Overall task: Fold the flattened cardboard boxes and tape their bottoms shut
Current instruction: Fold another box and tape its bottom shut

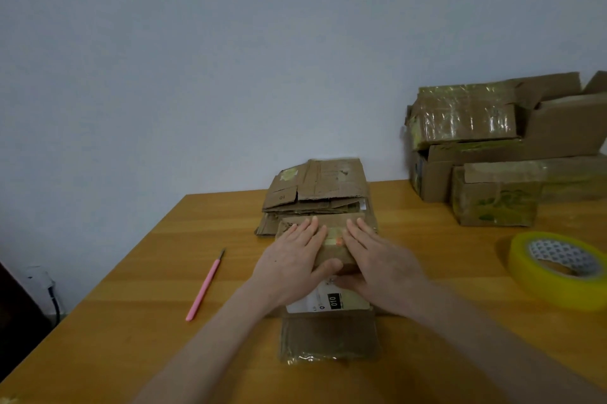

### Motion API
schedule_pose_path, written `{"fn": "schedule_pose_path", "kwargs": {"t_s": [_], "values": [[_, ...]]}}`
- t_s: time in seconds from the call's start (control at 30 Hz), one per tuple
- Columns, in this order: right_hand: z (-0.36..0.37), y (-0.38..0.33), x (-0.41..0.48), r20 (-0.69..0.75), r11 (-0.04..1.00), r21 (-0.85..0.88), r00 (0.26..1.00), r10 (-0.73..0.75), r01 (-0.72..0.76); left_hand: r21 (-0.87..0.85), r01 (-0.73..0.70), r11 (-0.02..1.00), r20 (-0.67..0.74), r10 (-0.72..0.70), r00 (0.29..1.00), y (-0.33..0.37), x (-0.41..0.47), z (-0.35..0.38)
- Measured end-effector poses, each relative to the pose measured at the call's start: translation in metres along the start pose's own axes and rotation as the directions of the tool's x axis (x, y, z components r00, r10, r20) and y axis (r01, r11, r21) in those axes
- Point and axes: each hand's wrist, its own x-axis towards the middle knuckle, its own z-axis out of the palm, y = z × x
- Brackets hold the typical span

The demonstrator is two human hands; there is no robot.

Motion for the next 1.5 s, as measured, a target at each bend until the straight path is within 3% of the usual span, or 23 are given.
{"fn": "schedule_pose_path", "kwargs": {"t_s": [0.27,0.37,0.47,0.53,0.6,0.67,0.77,0.87,0.97,1.07,1.17,1.27,1.33,1.37,1.5], "values": [[0.005,0.000,-0.001,-0.031,0.999,0.031,1.000,0.004,-0.003,-0.089,-0.077,0.993,-0.090,0.069,0.994,-0.005,-0.003,-0.003],[0.003,0.001,0.000,0.022,0.998,0.062,1.000,-0.003,0.002,-0.088,-0.031,0.996,-0.063,0.026,0.998,0.001,0.001,-0.010],[-0.007,0.007,-0.005,0.017,0.955,0.296,0.999,-0.029,0.023,-0.055,0.050,0.997,-0.191,-0.059,0.980,0.018,0.009,-0.013],[-0.012,0.017,-0.017,-0.121,0.850,0.526,0.992,0.038,0.032,-0.060,0.099,0.993,-0.289,-0.112,0.951,0.034,0.013,-0.014],[-0.016,0.032,-0.030,-0.225,0.799,0.602,0.961,0.164,0.004,-0.058,0.115,0.992,-0.338,-0.128,0.932,0.046,0.015,-0.017],[-0.016,0.055,-0.042,-0.239,0.815,0.572,0.933,0.270,-0.089,-0.067,0.122,0.990,-0.338,-0.137,0.931,0.053,0.018,-0.022],[-0.013,0.101,-0.062,-0.185,0.842,0.374,0.859,0.477,-0.387,-0.087,0.124,0.988,-0.257,-0.142,0.956,0.057,0.019,-0.024],[0.000,0.145,-0.084,-0.036,0.746,0.169,0.752,0.658,-0.645,-0.136,0.135,0.981,-0.275,-0.169,0.947,0.052,0.016,-0.015],[0.021,0.166,-0.096,0.079,0.694,-0.008,0.691,0.718,-0.720,-0.206,0.133,0.969,-0.369,-0.203,0.907,0.046,0.013,-0.003],[0.026,0.172,-0.099,0.022,0.712,-0.076,0.712,0.701,-0.698,-0.198,0.133,0.971,-0.387,-0.202,0.900,0.048,0.011,-0.001],[0.014,0.167,-0.090,-0.067,0.739,0.021,0.737,0.673,-0.673,-0.183,0.148,0.972,-0.378,-0.209,0.902,0.049,0.009,-0.002],[0.010,0.151,-0.066,-0.079,0.742,0.316,0.763,0.642,-0.592,-0.175,0.149,0.973,-0.371,-0.205,0.906,0.048,0.010,-0.005],[0.009,0.141,-0.051,0.001,0.641,0.613,0.812,0.583,-0.461,-0.162,0.146,0.976,-0.368,-0.197,0.909,0.049,0.009,-0.004],[0.007,0.139,-0.048,-0.002,0.610,0.681,0.833,0.553,-0.404,-0.157,0.145,0.977,-0.366,-0.194,0.910,0.048,0.008,-0.003],[-0.001,0.146,-0.054,-0.106,0.703,0.616,0.847,0.521,-0.356,-0.154,0.122,0.980,-0.378,-0.173,0.910,0.042,0.006,0.003]]}}
